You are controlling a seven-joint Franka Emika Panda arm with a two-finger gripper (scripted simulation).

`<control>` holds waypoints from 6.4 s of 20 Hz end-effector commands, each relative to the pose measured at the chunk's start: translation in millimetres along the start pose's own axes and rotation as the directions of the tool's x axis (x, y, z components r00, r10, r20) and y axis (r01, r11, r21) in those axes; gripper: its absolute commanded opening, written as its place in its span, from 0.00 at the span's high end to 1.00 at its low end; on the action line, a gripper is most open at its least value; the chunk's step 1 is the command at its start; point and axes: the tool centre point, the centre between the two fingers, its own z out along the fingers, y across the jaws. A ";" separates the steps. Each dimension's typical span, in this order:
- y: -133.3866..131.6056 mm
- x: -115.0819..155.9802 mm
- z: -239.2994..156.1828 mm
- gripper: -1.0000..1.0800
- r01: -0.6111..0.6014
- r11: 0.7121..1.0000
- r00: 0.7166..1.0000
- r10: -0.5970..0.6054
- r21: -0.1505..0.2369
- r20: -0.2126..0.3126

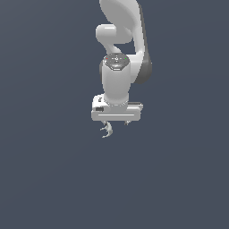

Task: Pick up the object and move it to a goal position.

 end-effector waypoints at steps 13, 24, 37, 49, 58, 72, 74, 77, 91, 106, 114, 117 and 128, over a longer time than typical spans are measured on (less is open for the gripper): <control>21.9 -5.4 -3.0 0.04 -0.014 1.000 1.000 0.014 -0.002 0.016; 31.0 -14.4 16.4 0.04 0.065 0.998 0.998 -0.065 -0.003 0.021; 52.0 -42.9 65.1 0.04 0.276 0.961 0.961 -0.276 0.004 0.031; 56.1 -50.3 76.7 0.04 0.320 0.947 0.947 -0.320 0.007 0.033; 56.0 -52.8 111.9 0.04 0.323 0.946 0.946 -0.324 0.007 0.032; 56.3 -52.5 125.9 1.00 0.324 0.946 0.945 -0.324 0.007 0.032; 56.3 -52.5 125.9 1.00 0.324 0.946 0.945 -0.324 0.007 0.032; 55.7 -52.1 125.4 1.00 0.325 0.946 0.945 -0.325 0.007 0.032; 23.0 -10.5 87.7 1.00 0.325 0.946 0.945 -0.325 0.007 0.032; -37.6 71.2 17.1 1.00 0.324 0.946 0.945 -0.324 0.007 0.032; -61.2 104.7 -10.2 1.00 0.324 0.946 0.945 -0.324 0.007 0.032; -67.9 114.6 -18.0 1.00 0.324 0.946 0.945 -0.324 0.007 0.032; -80.5 134.3 -32.4 1.00 0.324 0.946 0.945 -0.324 0.007 0.032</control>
